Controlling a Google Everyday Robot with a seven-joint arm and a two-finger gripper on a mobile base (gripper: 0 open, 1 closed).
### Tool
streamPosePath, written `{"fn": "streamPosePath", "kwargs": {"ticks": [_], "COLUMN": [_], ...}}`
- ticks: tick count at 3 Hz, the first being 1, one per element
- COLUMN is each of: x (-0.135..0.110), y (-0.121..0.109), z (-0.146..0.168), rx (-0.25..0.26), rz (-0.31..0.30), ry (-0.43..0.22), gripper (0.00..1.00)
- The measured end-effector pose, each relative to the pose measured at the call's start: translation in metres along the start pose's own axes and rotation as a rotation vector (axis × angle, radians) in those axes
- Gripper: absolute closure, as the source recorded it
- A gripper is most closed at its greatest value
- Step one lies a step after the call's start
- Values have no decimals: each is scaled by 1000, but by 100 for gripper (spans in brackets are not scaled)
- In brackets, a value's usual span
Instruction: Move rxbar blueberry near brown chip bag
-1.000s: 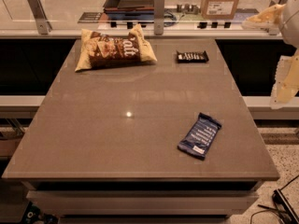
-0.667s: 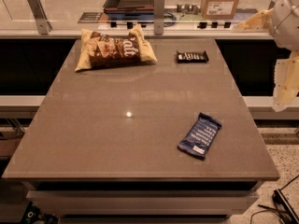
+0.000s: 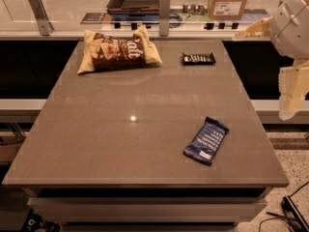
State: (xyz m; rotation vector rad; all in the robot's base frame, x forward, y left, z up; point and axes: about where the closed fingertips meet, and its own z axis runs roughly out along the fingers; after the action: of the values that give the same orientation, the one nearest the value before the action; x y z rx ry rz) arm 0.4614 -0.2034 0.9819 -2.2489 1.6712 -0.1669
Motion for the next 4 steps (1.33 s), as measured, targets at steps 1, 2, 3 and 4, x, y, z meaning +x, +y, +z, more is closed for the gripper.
{"fn": "streamPosePath", "kwargs": {"ticks": [1,2,3,4], "x": [-7,-21,-32,-41], "y": [0,4,12,21], "z": [2,14,33,59], "rx": [8,10,-8,-60], "rz": [-77,-258,-431,-580], "ry": [-4,-11,-25,-36], "gripper": [0,0,0,0]}}
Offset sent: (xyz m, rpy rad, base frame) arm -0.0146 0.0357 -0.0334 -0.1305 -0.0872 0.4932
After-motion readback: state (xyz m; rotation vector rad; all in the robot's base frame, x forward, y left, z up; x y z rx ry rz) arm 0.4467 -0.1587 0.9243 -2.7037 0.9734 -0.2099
